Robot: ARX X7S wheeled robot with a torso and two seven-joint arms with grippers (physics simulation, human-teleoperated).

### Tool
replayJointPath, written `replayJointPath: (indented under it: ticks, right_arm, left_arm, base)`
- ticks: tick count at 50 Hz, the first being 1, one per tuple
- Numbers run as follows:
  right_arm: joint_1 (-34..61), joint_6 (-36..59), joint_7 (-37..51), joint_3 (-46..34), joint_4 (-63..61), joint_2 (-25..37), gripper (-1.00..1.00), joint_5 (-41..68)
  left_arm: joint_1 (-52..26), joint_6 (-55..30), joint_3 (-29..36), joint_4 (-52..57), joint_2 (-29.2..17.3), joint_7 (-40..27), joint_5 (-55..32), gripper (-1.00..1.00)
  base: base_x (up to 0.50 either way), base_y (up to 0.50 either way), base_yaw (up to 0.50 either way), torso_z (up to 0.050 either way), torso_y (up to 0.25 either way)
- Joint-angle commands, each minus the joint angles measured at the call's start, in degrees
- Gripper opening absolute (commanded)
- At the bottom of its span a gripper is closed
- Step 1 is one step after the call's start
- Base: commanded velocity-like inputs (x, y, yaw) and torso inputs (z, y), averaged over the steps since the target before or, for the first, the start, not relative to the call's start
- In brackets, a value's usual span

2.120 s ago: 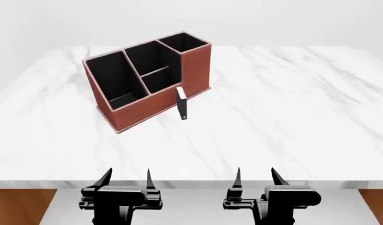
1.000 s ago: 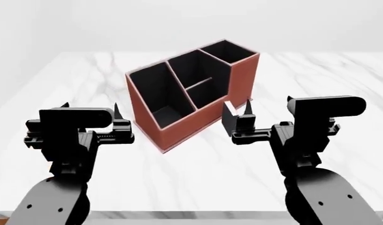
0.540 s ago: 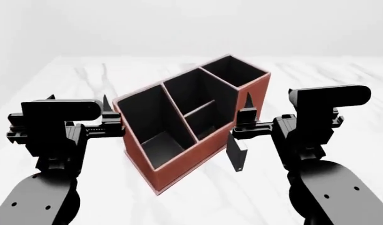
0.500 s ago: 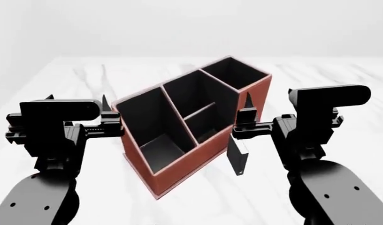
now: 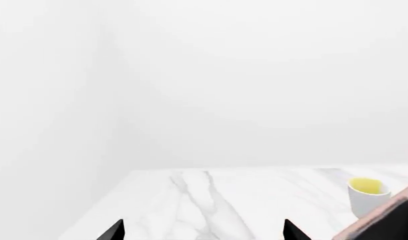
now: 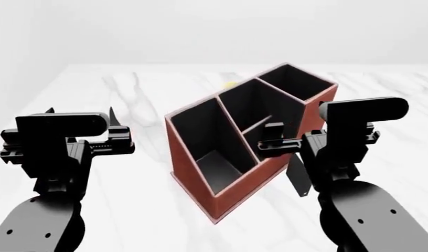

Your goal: Pick up the book and place it in the left compartment of the caddy.

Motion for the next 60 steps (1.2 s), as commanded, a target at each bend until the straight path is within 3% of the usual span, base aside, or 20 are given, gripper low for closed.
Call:
replayJointPath:
  ticks: [1,14,30,40,46,47,51,54,60]
  right_arm:
    - [0.3,-0.3,-0.9,2.3,0.6,-1.2,1.0,-1.1]
    - [-0.1,-0.4,-1.4,2.2,1.0,-0.8,1.0,0.0]
    - [0.7,-0.2,0.5,0.8,1.5,-0.1,1.0,-1.0]
    - [8.2,8.6,4.1,-0.3,7.5,3.1,1.0,-3.9]
    - [17.5,19.9,1.5,-0.7,10.8,6.5,1.0,-1.9]
    - [21.5,24.6,6.7,6.5,17.3,5.4,1.0,6.7]
    - [30.1,24.6,36.8,-1.9,33.2,17.7,1.0,41.1]
    - [35.4,24.4,44.1,-7.8,39.4,20.9,1.0,63.9]
    - [39.1,23.6,51.0,-12.0,44.9,23.5,1.0,74.2]
  left_arm:
    - [0.1,0.4,-1.4,0.0,1.1,1.4,-0.1,1.0]
    - [-0.1,0.6,-1.3,-0.2,1.0,1.0,-0.5,1.0]
    - [-0.1,0.7,-1.5,-0.5,0.8,0.4,-0.7,1.0]
    - [0.6,1.0,-3.9,-0.8,0.5,-0.1,-1.1,1.0]
    - [0.7,1.5,-3.4,-1.1,0.5,-0.1,-1.1,1.0]
    - [0.6,1.5,-3.2,-1.3,0.5,-0.1,-1.1,1.0]
    - [0.4,1.3,-2.9,-1.2,0.4,-0.1,-1.3,1.0]
    - [0.2,1.0,-3.0,-0.9,0.3,-0.2,-1.4,1.0]
    - [0.3,1.0,-3.0,-0.9,0.2,-0.3,-1.6,1.0]
  base:
    - [0.0,0.0,0.0,0.0,0.0]
    - [0.3,0.0,0.0,0.0,0.0]
    - [0.01,0.0,0.0,0.0,0.001]
    - [0.0,0.0,0.0,0.0,0.0]
    - [0.0,0.0,0.0,0.0,0.0]
    - [0.0,0.0,0.0,0.0,0.0]
    - [0.0,0.0,0.0,0.0,0.0]
    - [0.0,0.0,0.0,0.0,0.0]
    - [0.0,0.0,0.0,0.0,0.0]
